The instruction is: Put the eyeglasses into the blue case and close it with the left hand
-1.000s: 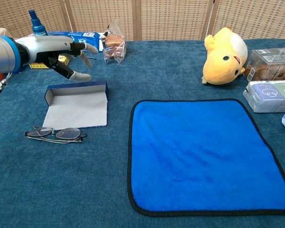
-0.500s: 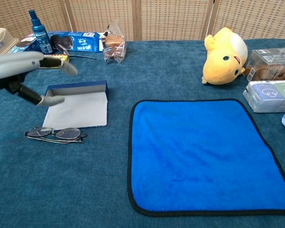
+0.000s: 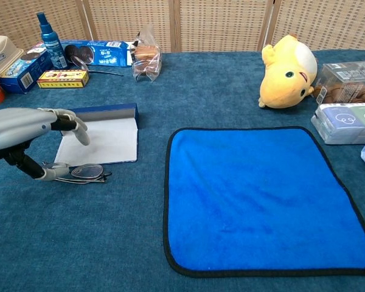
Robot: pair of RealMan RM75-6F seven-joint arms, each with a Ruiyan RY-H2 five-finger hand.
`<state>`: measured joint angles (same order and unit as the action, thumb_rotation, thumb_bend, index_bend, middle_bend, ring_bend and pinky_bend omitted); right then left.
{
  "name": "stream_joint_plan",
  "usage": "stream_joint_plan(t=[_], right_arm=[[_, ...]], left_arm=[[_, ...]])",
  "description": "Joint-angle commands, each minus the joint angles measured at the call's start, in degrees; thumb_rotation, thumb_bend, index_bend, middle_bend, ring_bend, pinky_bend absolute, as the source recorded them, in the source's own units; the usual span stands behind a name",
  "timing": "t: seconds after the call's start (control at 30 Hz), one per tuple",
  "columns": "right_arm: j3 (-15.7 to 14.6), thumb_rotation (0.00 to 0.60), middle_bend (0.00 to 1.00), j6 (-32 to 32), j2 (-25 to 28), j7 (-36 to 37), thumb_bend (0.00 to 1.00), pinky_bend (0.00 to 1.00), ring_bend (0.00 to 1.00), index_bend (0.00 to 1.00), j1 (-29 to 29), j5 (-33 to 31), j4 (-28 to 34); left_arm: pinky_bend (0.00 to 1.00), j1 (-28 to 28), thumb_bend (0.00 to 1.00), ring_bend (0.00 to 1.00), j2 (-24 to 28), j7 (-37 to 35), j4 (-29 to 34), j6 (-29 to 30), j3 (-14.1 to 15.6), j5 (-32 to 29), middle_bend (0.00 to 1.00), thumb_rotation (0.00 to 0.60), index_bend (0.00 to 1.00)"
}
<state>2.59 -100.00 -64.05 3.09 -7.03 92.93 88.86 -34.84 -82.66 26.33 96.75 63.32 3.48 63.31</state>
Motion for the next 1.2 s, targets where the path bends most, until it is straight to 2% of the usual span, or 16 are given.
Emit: stream_joint_plan(t=[0.03,0.43,0.87,1.2], right_arm=[[-0.02,0.572,0.16,-0.35,0.12,0.19,0.28,0.15,0.09,0.06,-0.23,-0.04,-0.11],[-0.05,0.574,0.16,-0.85,0.10,0.70,0.28,0.15,0.09,0.06,-0.61,-0.18,-0.32],[0.14,0.574,0.16,-1.37,0.39,1.91,0.28,0.16,0.09,0.06,-1.06,-0.69,-0.68],[0.24,0.574,0.16,-1.28,0.08,2.62,0.28,0.16,0.09,0.05,-1.08,-0.92,-1.12]], left_arm=[[0.03,0.45,0.33,0.00,-1.13,0.63,-0.55,-0.70,0.19,-0.13,0.14,0.532,0.26],[0.03,1.99,0.33,0.00,-1.77,0.12,-1.11,-0.87,-0.31,0.37,0.14,0.537,0.26],[0.03,3.08,0.43,0.00,-2.97,-0.32,-1.39,-1.42,-1.04,0.99,0.14,0.535,0.32],[0.03,3.30,0.44,0.00,-1.70,1.23,-0.16,-1.90,-1.39,0.59,0.12,0.535,0.31]])
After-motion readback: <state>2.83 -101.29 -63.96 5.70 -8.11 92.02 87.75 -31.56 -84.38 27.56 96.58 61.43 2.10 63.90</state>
